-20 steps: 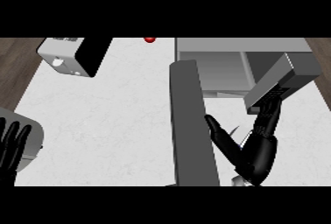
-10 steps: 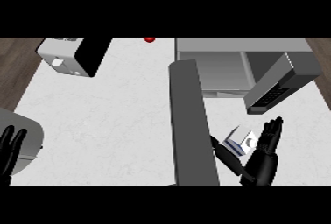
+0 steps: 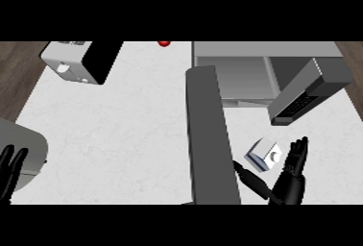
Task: Pick up the milk, place it into the microwave and close the microwave
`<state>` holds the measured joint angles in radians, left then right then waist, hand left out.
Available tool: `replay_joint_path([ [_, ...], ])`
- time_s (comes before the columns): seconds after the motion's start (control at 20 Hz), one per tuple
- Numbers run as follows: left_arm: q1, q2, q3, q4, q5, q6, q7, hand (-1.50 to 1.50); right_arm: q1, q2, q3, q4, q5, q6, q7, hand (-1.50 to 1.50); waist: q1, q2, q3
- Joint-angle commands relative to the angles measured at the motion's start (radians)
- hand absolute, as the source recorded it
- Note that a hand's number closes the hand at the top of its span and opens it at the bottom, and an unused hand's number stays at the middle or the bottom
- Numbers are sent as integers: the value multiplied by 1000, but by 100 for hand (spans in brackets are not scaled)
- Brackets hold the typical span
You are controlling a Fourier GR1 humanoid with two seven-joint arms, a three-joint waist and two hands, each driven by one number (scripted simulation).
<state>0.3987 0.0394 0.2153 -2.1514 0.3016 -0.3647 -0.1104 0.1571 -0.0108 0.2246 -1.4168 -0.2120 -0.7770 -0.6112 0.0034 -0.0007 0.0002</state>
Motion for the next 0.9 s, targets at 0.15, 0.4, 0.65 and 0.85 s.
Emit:
replay_joint_path([
  [0.15, 19, -32, 1, -61, 10, -15, 46, -150, -58, 10, -65, 134, -34, 51, -88, -150, 1, 0, 0],
  [0.4, -6, -38, -5, 15, -40, -15, -27, -150, -94, 10, -109, 266, -100, 92, -193, -150, 1, 0, 0],
  [0.65, -5, -36, -7, -38, -5, -12, 56, -150, -175, -15, -252, 385, -96, 80, -171, -150, 2, 1, 0],
  [0.85, -37, -10, 12, -91, 23, 14, 128, -150, -212, -9, -310, 496, -90, 60, -218, -150, 2, 1, 0],
])
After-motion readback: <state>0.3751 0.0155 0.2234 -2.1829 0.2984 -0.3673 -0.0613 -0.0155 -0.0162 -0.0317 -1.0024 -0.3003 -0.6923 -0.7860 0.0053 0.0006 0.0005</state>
